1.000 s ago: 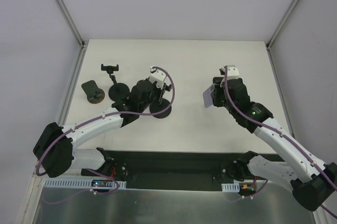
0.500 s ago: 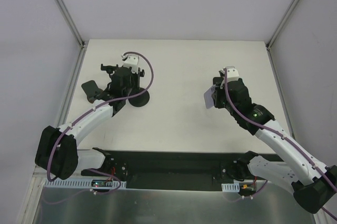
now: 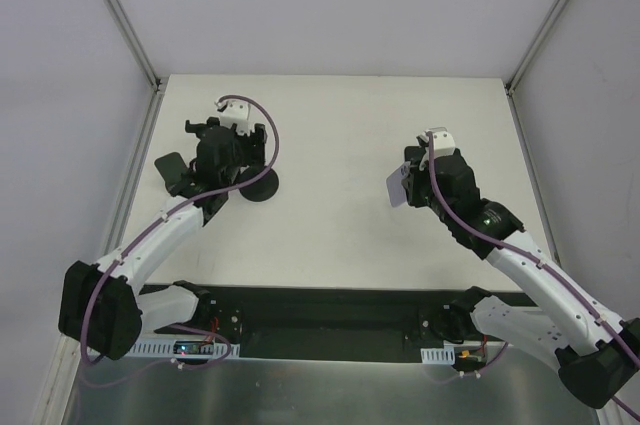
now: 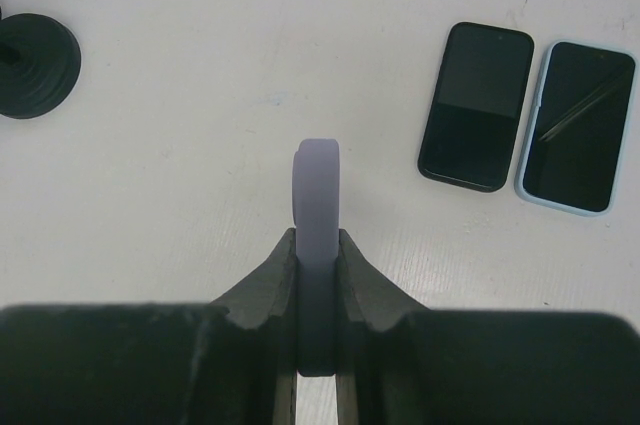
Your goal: Remove the phone from the phone stand
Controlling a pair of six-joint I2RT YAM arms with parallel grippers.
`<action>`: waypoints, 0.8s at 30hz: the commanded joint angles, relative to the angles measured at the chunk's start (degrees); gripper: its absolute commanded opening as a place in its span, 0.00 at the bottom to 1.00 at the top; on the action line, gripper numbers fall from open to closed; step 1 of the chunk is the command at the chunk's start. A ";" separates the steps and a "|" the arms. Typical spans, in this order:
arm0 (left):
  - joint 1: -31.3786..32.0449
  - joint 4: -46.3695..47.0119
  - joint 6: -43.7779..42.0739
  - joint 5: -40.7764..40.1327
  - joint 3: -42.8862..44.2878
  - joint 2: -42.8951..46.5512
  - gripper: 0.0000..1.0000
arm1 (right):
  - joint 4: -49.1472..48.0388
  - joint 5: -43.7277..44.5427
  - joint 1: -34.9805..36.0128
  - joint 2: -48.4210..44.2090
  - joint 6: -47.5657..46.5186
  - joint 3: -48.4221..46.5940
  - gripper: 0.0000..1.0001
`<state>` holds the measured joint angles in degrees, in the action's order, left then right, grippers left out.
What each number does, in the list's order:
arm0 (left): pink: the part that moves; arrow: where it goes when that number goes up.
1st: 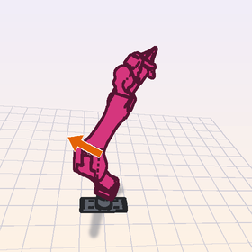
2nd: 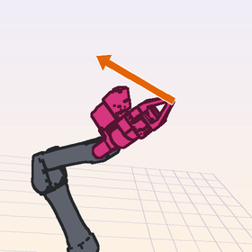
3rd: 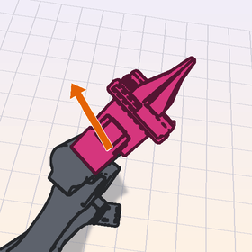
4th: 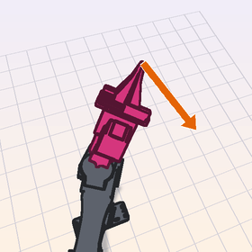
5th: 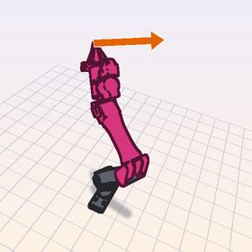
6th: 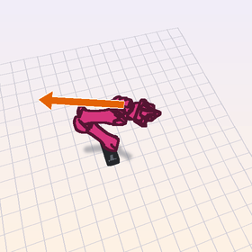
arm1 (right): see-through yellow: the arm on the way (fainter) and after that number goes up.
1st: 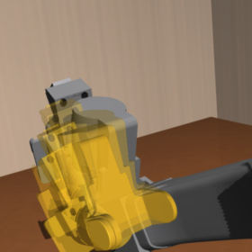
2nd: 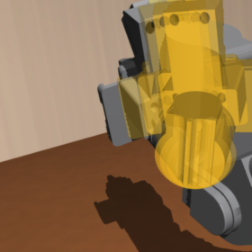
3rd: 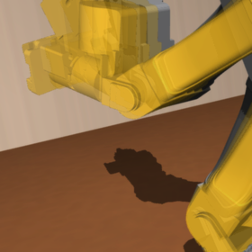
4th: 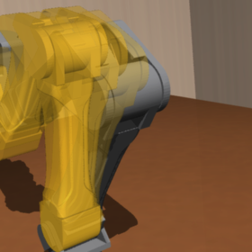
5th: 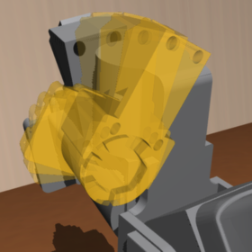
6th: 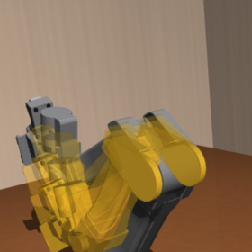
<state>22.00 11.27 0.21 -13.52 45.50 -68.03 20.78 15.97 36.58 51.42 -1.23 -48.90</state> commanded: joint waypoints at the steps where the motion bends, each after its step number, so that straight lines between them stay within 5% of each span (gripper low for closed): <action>1: -0.20 1.65 -0.38 2.79 0.56 7.36 0.75 | -5.13 -0.32 -0.02 -1.85 -0.35 -1.63 0.01; 6: 2.86 3.23 -2.40 3.85 -1.10 12.65 0.86 | -5.04 -1.73 -0.02 -1.06 2.63 -2.77 0.01; 12: 15.34 10.17 -13.29 4.03 -5.76 16.00 0.90 | -4.95 -4.10 -0.01 0.35 8.08 -4.44 0.01; 24: 40.03 15.27 -25.25 -3.60 -8.05 3.53 0.94 | -8.73 -9.28 -0.02 1.75 24.51 -3.74 0.01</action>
<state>56.31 22.48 -18.59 -12.38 37.78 -60.55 19.90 9.34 36.58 53.34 15.05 -49.71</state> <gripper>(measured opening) 0.937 0.156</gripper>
